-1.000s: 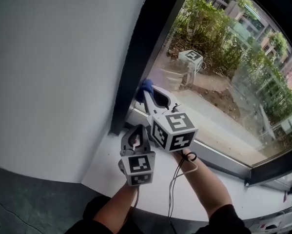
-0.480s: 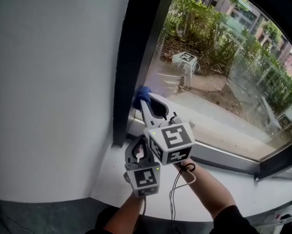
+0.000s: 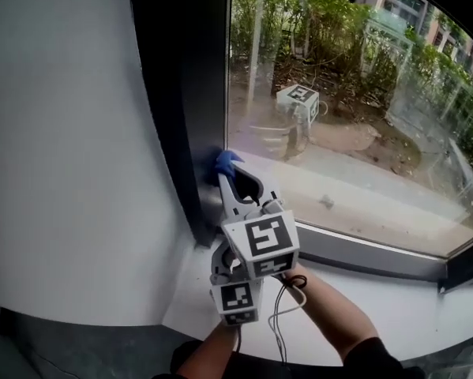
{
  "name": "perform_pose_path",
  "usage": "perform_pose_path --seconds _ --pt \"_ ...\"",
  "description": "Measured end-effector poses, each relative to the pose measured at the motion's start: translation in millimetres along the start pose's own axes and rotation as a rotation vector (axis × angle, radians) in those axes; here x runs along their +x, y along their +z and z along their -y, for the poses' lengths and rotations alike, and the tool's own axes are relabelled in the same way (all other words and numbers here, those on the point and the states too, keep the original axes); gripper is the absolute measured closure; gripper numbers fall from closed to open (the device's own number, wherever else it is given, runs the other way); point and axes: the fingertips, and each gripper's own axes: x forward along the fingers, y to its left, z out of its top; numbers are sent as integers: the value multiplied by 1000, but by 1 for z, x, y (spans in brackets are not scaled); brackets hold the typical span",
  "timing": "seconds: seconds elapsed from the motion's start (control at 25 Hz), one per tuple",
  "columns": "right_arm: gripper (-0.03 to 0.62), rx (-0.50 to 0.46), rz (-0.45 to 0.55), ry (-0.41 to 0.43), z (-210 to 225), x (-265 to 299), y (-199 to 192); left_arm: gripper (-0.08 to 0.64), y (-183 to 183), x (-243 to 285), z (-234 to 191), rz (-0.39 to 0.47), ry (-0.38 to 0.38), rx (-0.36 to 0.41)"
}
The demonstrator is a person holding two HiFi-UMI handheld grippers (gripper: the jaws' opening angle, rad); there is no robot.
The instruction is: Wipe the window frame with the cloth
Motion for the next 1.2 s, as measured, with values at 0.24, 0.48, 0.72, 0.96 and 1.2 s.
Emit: perform_pose_path --seconds 0.24,0.48,0.72,0.96,1.2 --pt "569 -18 58 -15 0 -5 8 555 -2 -4 5 46 14 6" --pt "569 -77 93 -45 -1 -7 13 555 -5 -2 3 51 24 12" --pt "569 -89 127 -52 1 -9 24 555 -14 -1 3 43 22 11" --pt "569 -112 140 -72 -1 -12 43 555 -25 -2 8 25 0 49" --pt "569 -70 141 -55 7 -4 67 555 -9 1 8 39 -8 71"
